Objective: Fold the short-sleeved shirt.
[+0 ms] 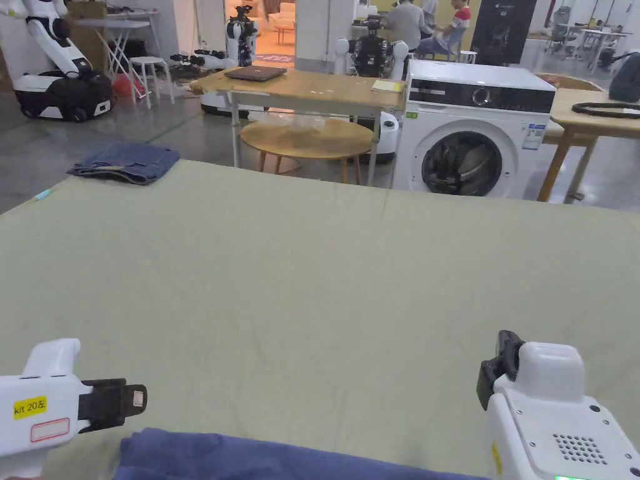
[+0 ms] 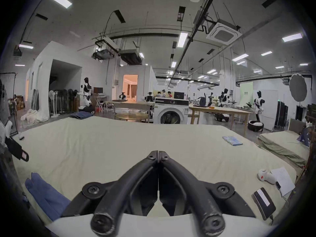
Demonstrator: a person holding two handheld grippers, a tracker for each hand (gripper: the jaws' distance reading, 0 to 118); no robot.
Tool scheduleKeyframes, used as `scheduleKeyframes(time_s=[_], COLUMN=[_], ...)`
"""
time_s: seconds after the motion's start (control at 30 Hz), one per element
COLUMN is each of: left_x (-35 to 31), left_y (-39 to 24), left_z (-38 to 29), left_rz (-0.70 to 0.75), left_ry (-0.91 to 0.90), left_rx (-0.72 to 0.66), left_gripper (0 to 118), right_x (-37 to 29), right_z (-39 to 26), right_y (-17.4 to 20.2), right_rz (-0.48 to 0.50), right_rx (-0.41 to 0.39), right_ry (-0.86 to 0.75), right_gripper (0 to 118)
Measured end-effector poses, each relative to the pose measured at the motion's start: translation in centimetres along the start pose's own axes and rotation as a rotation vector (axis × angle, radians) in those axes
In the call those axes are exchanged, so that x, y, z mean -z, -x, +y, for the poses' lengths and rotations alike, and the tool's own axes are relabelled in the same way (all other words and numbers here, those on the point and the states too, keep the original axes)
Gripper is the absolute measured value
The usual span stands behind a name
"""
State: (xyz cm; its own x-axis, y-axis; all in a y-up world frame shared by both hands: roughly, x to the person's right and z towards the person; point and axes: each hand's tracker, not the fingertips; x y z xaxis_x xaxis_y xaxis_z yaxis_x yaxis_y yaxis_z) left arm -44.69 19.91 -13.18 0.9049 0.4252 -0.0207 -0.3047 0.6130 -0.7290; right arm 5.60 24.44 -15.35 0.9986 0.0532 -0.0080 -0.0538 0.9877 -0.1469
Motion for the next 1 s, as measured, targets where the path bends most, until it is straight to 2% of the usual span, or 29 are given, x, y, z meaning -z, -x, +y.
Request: scheduleKeyframes(time_s=[0.03, 0.07, 0.1, 0.2, 0.3, 0.43, 0.5, 0.6, 0.7, 0.73, 0.77, 0.8, 0.83, 0.87, 1.0], left_x=[0.2, 0.3, 0.5, 1.3, 2.6, 3.8, 4.8, 6.7, 7.3, 7.5, 7.7, 8.0, 8.1, 8.3, 6.6], left_y=[1.0, 2.0, 2.8, 4.8, 6.8, 6.9, 6.0, 4.5, 3.1, 3.1, 2.8, 2.5, 2.3, 3.9, 3.1], left_z=[-0.2, -0.7, -0.9, -1.8, -2.7, -3.8, -4.4, -5.5, -5.6, -5.5, -5.7, -5.9, -6.4, -5.5, -5.1], left_rz=[-0.023, -0.028, -0.053, -0.100, -0.129, -0.333, -0.437, -0.499, -0.505, -0.481, -0.414, -0.360, -0.320, -0.386, -0.339], left_ry=[0.044, 0.063, 0.091, 0.203, 0.248, 0.231, 0.270, 0.310, 0.278, 0.267, 0.273, 0.287, 0.296, 0.263, 0.237], left_rx=[-0.031, -0.026, -0.038, -0.091, -0.148, -0.252, -0.353, -0.348, -0.338, -0.351, -0.338, -0.313, -0.306, -0.333, -0.294], left_gripper=[40, 54, 58, 65, 66, 69, 69, 69, 65, 58, 38, 12, 4, 4, 2], right_x=[0.1, 0.2, 0.3, 0.1, 0.1, 0.1, 0.1, 0.0, 0.0, 0.0, 0.0, 0.0, 0.0, 0.0, -0.1], right_z=[-0.2, -0.4, -0.6, -0.8, -1.1, -1.3, -1.3, -1.3, -1.4, -1.5, -1.5, -1.5, -1.6, -1.6, -1.5], right_y=[0.0, 0.0, 0.0, 0.0, -0.2, -0.3, -0.3, -0.2, -0.3, -0.3, -0.3, -0.3, -0.3, -0.4, -0.8], right_rz=[0.002, 0.003, 0.003, 0.006, 0.006, 0.003, 0.002, 0.003, 0.001, 0.001, 0.002, 0.003, 0.004, 0.003, 0.002], right_rx=[-0.001, -0.002, -0.003, -0.009, -0.014, -0.010, -0.009, -0.007, 0.003, 0.005, 0.006, 0.006, 0.005, 0.004, 0.008], right_ry=[0.009, 0.014, 0.019, 0.035, 0.048, 0.063, 0.069, 0.077, 0.084, 0.087, 0.089, 0.091, 0.091, 0.092, 0.092], right_gripper=[0, 0, 0, 0, 0, 0, 0, 0, 0, 0, 0, 0, 0, 0, 0])
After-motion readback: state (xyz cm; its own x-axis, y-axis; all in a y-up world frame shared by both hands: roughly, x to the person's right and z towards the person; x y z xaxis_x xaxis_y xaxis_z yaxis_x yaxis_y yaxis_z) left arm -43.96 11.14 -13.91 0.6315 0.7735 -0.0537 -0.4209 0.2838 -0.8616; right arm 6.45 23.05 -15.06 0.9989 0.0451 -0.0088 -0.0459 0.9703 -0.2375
